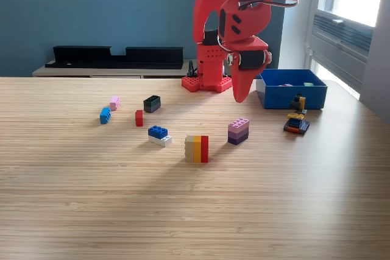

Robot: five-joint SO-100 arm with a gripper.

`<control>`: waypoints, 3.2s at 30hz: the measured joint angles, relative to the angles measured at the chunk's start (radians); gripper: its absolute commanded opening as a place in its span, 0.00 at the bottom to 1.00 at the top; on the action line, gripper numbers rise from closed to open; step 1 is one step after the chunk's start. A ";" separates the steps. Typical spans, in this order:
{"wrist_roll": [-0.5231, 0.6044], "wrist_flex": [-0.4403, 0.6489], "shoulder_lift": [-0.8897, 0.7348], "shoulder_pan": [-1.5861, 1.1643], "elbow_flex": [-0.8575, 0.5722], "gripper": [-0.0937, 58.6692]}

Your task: Grasp a lego block and put it in the bin.

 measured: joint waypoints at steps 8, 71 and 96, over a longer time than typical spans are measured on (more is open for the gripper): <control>0.002 -0.006 0.000 0.069 0.000 0.00; 0.299 -0.106 -0.009 1.003 -0.095 0.44; 0.244 -0.161 -0.160 1.062 -0.034 0.45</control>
